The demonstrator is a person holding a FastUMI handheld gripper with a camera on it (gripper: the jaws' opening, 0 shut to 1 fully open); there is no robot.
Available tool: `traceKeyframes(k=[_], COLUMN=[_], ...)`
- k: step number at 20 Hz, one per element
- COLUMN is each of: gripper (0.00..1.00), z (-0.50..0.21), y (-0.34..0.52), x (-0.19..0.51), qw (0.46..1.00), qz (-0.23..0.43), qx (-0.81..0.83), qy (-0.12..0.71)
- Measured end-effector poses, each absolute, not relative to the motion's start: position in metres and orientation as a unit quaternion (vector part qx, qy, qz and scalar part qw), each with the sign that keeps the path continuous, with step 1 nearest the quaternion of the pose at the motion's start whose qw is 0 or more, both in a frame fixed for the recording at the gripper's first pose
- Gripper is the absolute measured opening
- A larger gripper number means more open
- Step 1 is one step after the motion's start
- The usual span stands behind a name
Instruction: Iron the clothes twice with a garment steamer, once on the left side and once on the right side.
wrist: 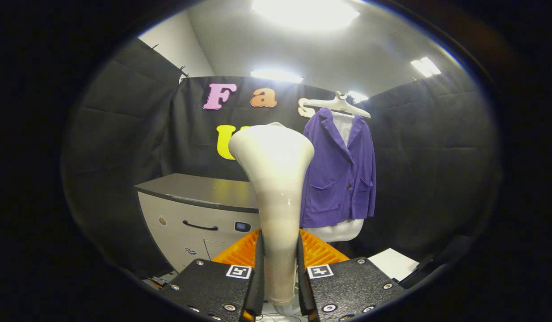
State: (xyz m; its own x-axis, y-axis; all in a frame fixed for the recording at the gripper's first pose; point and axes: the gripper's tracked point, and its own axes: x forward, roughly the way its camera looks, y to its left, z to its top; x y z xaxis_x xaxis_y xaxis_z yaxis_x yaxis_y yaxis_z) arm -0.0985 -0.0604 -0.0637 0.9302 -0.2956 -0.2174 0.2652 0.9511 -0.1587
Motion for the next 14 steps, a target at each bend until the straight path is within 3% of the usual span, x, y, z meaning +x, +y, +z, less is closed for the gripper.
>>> traceKeyframes(k=[14], gripper=[0.31], z=[-0.061], y=[-0.039], x=[-0.106], qw=[0.982], qz=[-0.133], qx=[-0.062], qy=[0.119])
